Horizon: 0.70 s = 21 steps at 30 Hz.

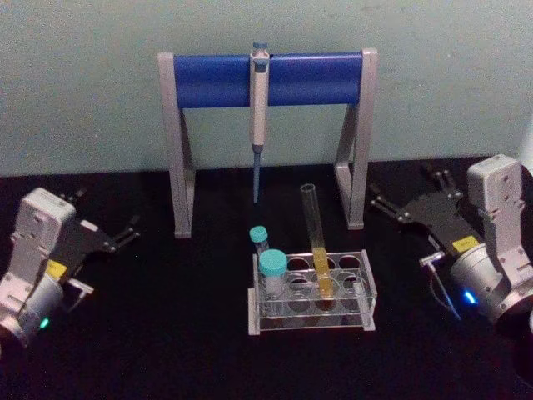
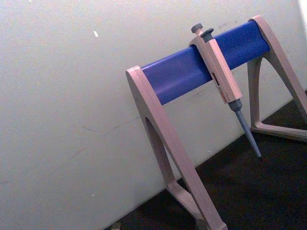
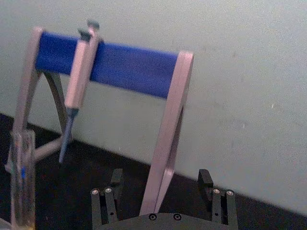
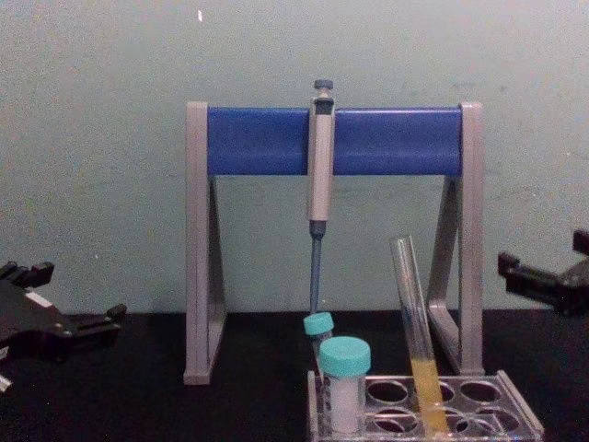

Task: Pick up the test tube from the test tube rack, shake it, then place it back into the test tube rack.

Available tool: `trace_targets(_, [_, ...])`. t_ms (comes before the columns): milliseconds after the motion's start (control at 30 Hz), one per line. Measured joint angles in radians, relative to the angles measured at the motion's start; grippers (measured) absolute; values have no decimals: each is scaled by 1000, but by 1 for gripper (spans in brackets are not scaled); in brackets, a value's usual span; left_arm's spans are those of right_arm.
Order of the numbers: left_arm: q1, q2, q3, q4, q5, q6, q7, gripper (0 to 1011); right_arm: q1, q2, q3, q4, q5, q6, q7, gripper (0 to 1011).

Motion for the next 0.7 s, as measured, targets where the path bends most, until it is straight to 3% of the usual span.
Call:
trace_targets(367, [0, 0, 0, 0, 0, 0, 0, 1001, 28, -35, 1, 108, -25, 42, 28, 1000])
trace_targets(700, [0, 0, 0, 0, 0, 0, 0, 1001, 29, -35, 0, 110, -23, 43, 30, 1000])
